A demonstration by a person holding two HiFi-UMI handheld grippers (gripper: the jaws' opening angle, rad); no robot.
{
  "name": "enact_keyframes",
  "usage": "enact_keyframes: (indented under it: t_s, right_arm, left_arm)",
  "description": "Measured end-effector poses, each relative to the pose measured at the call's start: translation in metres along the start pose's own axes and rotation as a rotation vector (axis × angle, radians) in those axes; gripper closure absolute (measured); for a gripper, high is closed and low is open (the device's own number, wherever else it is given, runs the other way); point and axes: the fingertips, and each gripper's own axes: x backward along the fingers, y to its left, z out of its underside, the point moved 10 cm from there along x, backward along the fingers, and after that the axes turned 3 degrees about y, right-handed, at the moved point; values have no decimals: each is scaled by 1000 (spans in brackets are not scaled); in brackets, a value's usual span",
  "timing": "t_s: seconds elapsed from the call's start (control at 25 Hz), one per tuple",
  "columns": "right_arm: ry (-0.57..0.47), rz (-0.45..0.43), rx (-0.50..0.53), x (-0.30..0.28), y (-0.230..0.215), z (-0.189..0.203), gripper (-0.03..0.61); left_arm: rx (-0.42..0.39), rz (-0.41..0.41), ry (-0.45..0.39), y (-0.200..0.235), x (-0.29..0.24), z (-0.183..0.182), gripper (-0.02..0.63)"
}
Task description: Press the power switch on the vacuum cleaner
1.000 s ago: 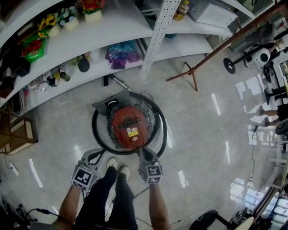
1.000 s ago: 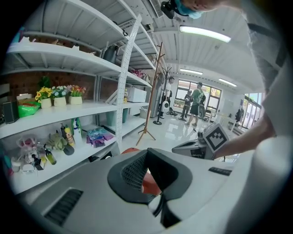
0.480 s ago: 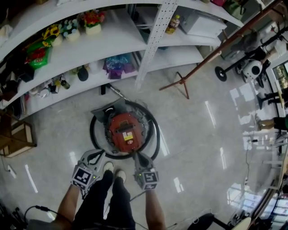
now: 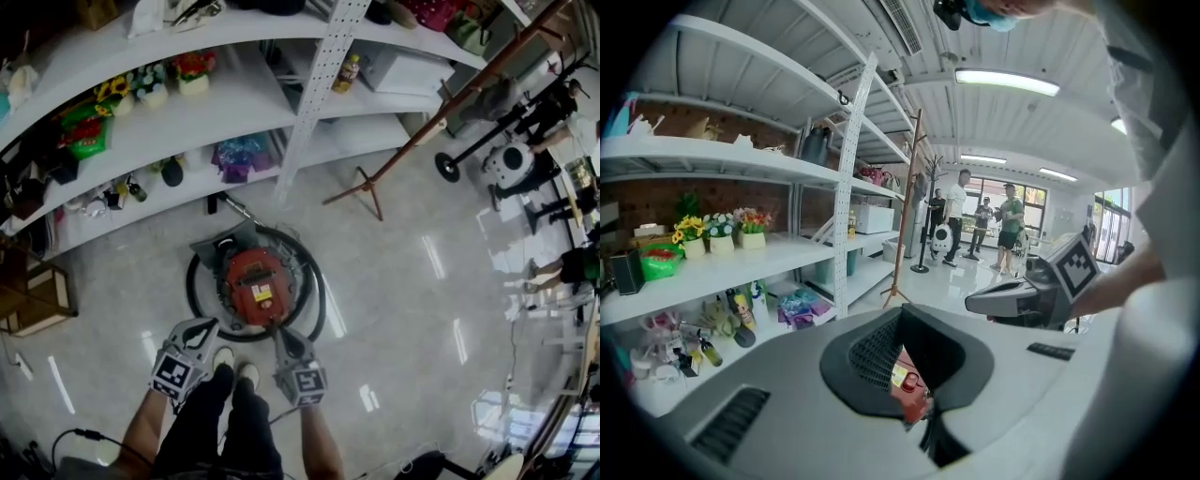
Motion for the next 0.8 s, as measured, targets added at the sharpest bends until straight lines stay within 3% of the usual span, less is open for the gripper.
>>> enact_keyframes:
  t_s: [0.2,0.4,0.8]
  right_arm:
    - [-9,15,1,13,9,-18,568]
    - [-23,37,-2,29,17,-31,568]
    - [-71,59,1,59,27,-62,568]
  left_arm:
    - [-56,7,-6,-2,6,-12,620]
    - [-27,-2,-47,-10,14,-29,620]
    - [-41,2,-58,-21,29,-56,620]
